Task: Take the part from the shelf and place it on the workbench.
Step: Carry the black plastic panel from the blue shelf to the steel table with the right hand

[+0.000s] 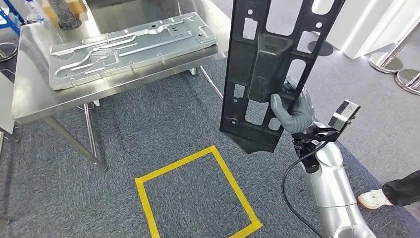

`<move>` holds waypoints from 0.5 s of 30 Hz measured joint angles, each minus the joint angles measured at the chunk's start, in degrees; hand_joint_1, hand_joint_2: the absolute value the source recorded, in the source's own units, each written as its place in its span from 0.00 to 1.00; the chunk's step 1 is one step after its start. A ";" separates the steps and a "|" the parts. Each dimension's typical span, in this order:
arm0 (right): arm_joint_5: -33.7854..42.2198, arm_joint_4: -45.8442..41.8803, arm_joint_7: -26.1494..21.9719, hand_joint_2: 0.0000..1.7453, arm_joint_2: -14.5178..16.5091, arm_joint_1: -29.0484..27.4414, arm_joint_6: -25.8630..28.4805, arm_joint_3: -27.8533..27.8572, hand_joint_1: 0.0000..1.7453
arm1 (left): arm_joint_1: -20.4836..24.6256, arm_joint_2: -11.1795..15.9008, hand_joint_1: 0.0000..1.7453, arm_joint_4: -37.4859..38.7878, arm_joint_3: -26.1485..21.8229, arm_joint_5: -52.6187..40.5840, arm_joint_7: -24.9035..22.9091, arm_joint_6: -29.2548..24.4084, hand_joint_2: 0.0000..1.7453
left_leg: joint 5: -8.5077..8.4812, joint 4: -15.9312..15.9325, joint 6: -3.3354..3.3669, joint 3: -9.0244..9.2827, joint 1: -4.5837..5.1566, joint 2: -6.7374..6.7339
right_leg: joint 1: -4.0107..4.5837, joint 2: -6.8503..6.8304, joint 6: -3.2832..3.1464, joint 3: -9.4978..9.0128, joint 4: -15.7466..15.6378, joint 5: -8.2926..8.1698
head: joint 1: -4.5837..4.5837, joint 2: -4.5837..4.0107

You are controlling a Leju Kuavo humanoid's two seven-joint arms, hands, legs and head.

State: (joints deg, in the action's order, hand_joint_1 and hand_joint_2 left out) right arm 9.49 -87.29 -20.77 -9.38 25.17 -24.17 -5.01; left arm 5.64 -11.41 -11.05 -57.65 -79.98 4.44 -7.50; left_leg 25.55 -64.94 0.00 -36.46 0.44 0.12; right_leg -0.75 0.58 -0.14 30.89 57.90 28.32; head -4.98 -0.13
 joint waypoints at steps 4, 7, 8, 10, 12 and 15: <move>0.57 0.07 -0.20 1.00 0.02 -0.43 0.02 0.20 0.83 | -0.27 -0.04 0.00 0.02 0.02 -0.41 -0.15 0.13 1.00 | 0.55 6.80 1.14 3.31 0.40 -0.13 | 0.13 0.05 1.24 -0.38 -0.08 0.46 | 0.00 0.00; 0.82 0.00 -0.25 1.00 0.67 -0.55 0.01 0.59 0.83 | -0.38 -0.16 0.00 0.02 0.07 -0.42 -0.12 0.14 1.00 | 1.06 8.46 2.09 5.14 0.26 -0.09 | 0.02 -0.17 1.71 0.94 3.08 1.33 | 0.01 0.00; 0.87 -0.01 -0.28 1.00 1.05 -0.54 0.01 0.72 0.83 | -0.39 -0.20 0.00 0.02 0.08 -0.43 -0.10 0.16 1.00 | 1.28 8.81 2.31 5.79 0.23 -0.17 | 0.03 -0.18 1.84 2.86 6.19 2.30 | 0.01 0.00; 0.93 0.03 -0.25 1.00 1.67 -0.77 -0.01 0.90 0.83 | -0.41 -0.23 0.00 0.02 0.08 -0.43 -0.08 0.25 1.00 | 2.10 8.98 2.53 6.88 0.28 -0.27 | 0.08 -0.16 2.20 8.26 13.54 4.35 | 0.00 0.00; 0.93 0.10 -0.14 1.00 2.01 -1.16 0.00 0.95 0.83 | -0.54 -0.24 0.00 0.02 0.08 -0.43 -0.05 0.35 1.00 | 3.30 8.99 2.41 8.34 0.29 -0.22 | -0.04 -0.18 2.51 11.98 16.21 4.36 | 0.00 0.00; 0.93 0.20 -0.05 1.00 2.15 -1.31 -0.02 0.97 0.83 | -0.72 -0.24 0.00 0.02 0.10 -0.41 -0.04 0.48 1.00 | 5.75 8.90 1.94 11.46 0.30 -0.13 | -0.46 -0.26 2.91 11.47 7.30 -3.13 | 0.00 0.00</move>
State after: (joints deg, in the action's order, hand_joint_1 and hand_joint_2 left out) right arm 10.43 -87.09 -20.82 -7.22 23.86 -24.20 -4.04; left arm 4.93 -11.65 -11.04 -57.55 -80.39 4.39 -7.02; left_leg 31.30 -56.04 1.94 -25.00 0.74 -0.01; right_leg -1.21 0.33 2.77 42.35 65.19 25.19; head -4.98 -0.13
